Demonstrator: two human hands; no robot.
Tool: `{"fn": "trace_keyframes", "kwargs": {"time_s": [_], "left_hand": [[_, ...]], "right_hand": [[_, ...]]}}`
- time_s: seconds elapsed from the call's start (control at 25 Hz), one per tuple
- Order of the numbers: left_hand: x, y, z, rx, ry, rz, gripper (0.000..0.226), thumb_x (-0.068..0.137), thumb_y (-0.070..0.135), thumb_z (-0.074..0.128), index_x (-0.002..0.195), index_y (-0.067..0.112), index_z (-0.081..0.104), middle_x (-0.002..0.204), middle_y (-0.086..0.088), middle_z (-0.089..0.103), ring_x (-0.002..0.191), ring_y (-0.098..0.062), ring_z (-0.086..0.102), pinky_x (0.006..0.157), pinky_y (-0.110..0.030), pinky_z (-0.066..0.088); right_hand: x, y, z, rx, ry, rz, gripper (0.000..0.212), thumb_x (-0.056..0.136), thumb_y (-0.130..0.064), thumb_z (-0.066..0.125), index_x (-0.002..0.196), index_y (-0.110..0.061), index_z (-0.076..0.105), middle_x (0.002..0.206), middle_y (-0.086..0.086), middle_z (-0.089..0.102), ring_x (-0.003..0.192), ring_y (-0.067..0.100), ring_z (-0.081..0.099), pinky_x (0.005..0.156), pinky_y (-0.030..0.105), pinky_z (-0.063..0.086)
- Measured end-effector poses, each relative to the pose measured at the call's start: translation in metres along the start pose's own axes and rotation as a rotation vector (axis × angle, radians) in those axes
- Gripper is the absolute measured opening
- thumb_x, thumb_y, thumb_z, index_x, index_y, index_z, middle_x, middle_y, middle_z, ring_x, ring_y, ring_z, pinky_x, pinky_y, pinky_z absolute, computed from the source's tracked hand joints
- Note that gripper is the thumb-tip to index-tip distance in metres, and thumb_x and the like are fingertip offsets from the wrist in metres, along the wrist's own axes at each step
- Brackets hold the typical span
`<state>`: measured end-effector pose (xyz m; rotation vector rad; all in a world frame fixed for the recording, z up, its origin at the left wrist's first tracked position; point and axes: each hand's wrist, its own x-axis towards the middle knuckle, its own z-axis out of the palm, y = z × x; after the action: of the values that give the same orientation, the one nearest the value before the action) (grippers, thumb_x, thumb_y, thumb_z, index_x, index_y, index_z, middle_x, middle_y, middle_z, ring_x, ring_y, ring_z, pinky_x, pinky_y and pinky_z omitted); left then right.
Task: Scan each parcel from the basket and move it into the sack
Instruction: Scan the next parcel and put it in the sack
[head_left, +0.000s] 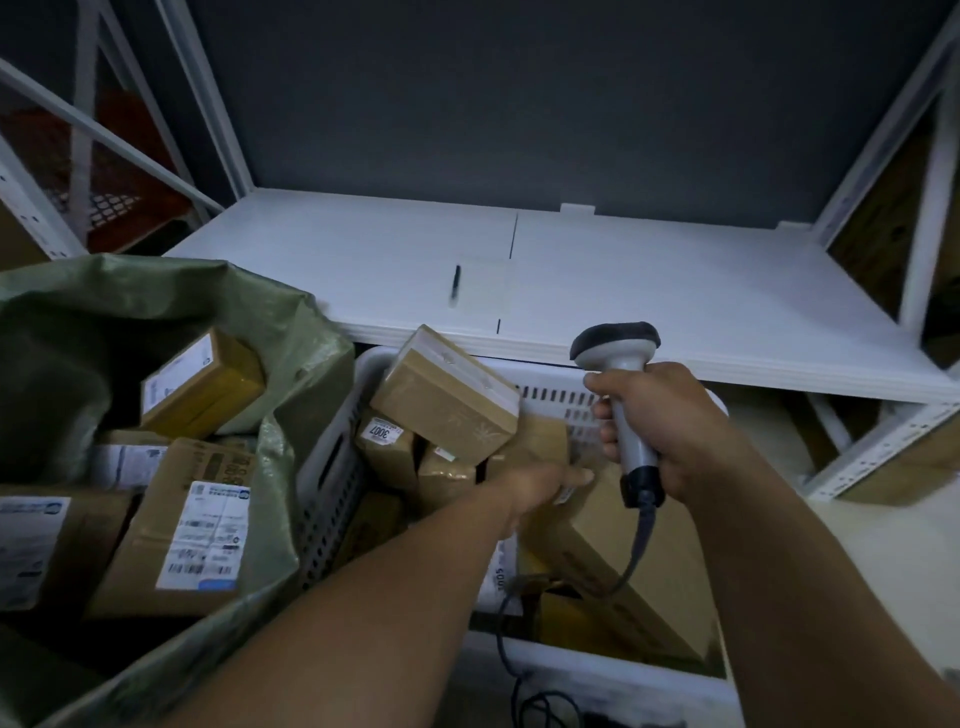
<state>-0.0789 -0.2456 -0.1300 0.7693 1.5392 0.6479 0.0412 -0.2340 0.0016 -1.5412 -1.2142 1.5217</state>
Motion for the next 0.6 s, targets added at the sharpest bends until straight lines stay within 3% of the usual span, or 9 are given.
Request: {"fn": "trace_keyframes", "kwargs": {"time_s": [0.12,0.2,0.28,0.36,0.44,0.52,0.6], "left_hand": [[0.001,-0.005,0.025,0.112,-0.223,-0.123,0.057,0.094,0.049,0.067,0.141,0.019,0.057,0.147,-0.007,0.055,0.133,-0.027,0.052,0.115,-0.038,0.039],[0.002,-0.011,0.029,0.17,-0.242,-0.163,0.066,0.097,0.056,0.059,0.151,0.02,0.047,0.159,-0.009,0.04,0.145,-0.031,0.038,0.119,-0.041,0.029],[0.003,-0.016,0.031,0.176,-0.245,-0.203,0.074,0.095,0.057,0.06,0.155,0.019,0.04,0.161,-0.012,0.035,0.146,-0.033,0.034,0.116,-0.043,0.03],[0.003,-0.019,0.032,0.172,-0.243,-0.244,0.078,0.09,0.057,0.067,0.153,0.018,0.042,0.153,-0.012,0.045,0.136,-0.031,0.045,0.113,-0.044,0.037],[0.005,-0.017,0.034,0.131,-0.221,-0.244,0.066,0.089,0.054,0.07,0.141,0.017,0.052,0.125,-0.005,0.062,0.113,-0.022,0.058,0.109,-0.04,0.044],[0.007,-0.009,0.034,0.098,-0.154,-0.2,0.053,0.087,0.053,0.071,0.127,0.021,0.058,0.107,0.0,0.063,0.1,-0.017,0.058,0.106,-0.038,0.046],[0.001,0.003,0.03,0.042,-0.077,-0.15,0.048,0.084,0.05,0.074,0.12,0.023,0.06,0.103,0.001,0.064,0.094,-0.015,0.057,0.095,-0.035,0.049]], "right_hand": [[-0.001,0.005,-0.016,0.014,0.011,0.02,0.015,0.096,-0.013,0.067,0.1,0.001,0.064,0.074,0.011,0.056,0.052,0.018,0.048,0.048,0.028,0.044],[-0.001,0.007,-0.022,0.033,0.0,0.037,0.011,0.097,-0.011,0.065,0.097,0.0,0.063,0.072,0.011,0.053,0.052,0.017,0.046,0.047,0.028,0.043],[0.0,0.01,-0.026,0.042,-0.01,0.051,0.01,0.097,-0.01,0.065,0.093,-0.002,0.063,0.069,0.009,0.053,0.05,0.017,0.046,0.046,0.026,0.043],[0.001,0.012,-0.028,0.048,-0.015,0.058,0.009,0.096,-0.01,0.066,0.091,-0.002,0.063,0.067,0.008,0.054,0.048,0.016,0.046,0.045,0.025,0.043],[0.002,0.012,-0.031,0.049,-0.009,0.053,0.01,0.096,-0.011,0.066,0.091,-0.003,0.064,0.066,0.007,0.055,0.047,0.016,0.047,0.045,0.025,0.044],[0.003,0.012,-0.033,0.043,0.004,0.045,0.011,0.096,-0.013,0.067,0.095,-0.002,0.065,0.068,0.007,0.057,0.048,0.016,0.049,0.047,0.026,0.046],[0.004,0.012,-0.032,0.024,0.019,0.026,0.015,0.095,-0.015,0.069,0.099,-0.001,0.066,0.072,0.009,0.059,0.051,0.017,0.051,0.05,0.027,0.048]]}}
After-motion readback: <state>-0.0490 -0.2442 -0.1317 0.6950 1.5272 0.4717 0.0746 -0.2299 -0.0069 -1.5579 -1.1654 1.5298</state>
